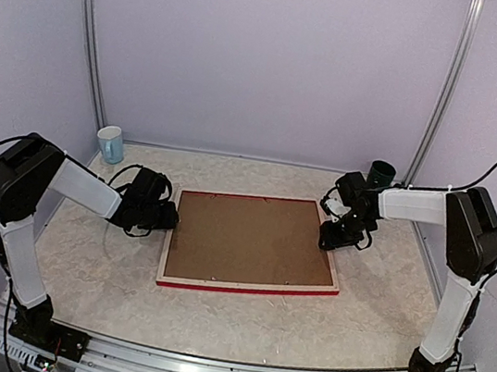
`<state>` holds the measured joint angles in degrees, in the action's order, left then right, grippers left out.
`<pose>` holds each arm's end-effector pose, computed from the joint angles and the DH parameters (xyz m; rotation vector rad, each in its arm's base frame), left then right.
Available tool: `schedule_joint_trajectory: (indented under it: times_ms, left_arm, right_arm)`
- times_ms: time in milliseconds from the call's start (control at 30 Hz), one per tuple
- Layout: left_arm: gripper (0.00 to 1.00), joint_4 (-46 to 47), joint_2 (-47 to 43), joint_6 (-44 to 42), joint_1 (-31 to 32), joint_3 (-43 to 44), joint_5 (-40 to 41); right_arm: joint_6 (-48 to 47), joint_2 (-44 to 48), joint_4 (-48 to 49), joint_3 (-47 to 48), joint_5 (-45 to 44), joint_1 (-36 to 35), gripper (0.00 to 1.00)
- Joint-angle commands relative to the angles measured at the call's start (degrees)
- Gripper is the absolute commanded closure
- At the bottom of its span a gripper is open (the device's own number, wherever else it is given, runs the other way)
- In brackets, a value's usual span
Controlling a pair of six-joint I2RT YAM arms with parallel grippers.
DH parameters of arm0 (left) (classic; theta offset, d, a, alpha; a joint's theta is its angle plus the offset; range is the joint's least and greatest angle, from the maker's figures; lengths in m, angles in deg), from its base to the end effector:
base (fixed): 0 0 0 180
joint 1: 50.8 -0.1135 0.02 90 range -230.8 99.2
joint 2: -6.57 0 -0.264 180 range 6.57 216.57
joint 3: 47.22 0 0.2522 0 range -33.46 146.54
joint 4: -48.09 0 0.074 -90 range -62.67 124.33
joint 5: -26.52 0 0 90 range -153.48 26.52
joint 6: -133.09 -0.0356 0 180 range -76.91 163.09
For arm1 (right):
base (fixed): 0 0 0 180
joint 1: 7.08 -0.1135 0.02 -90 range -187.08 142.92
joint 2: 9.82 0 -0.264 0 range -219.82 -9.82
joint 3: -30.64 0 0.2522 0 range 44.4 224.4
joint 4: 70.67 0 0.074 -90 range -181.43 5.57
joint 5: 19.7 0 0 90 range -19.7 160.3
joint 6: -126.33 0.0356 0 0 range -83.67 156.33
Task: Put the photo into the frame
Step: Press the fastener onto the backboard.
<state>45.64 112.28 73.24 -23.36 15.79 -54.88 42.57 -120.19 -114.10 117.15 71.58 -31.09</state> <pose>0.3165 -0.1583 0.1192 -0.1295 2.3662 -0.3148 0.3512 0.1573 0.1579 -0.4323 2.7254 0.1743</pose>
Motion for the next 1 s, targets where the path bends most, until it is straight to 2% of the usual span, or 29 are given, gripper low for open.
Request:
schedule_joint_trajectory:
  times_ms: [0,200,600,700,967]
  left_arm:
    - [0.60,-7.7,1.7,-0.7,-1.6,-0.7,3.4]
    - [0.60,-7.7,1.7,-0.7,-1.9,-0.7,3.6]
    - [0.60,-7.8,1.5,-0.7,-2.0,-0.8,3.5]
    - [0.60,-7.7,1.5,-0.7,-2.1,-0.8,3.5]
    - [0.60,-7.4,1.8,-0.5,-2.1,-0.9,3.0]
  right_arm:
    - [-1.9,-2.5,-4.7,1.1,0.1,0.1,0.55]
    - [-3.3,-2.4,-5.5,0.8,-0.1,0.1,0.59]
    - [-4.1,-4.9,-4.9,1.8,0.0,0.2,0.79]
    - [-3.2,-4.5,-4.5,1.6,-0.8,0.2,0.85]
    - [3.2,-3.7,-4.7,1.4,-6.9,0.2,0.88]
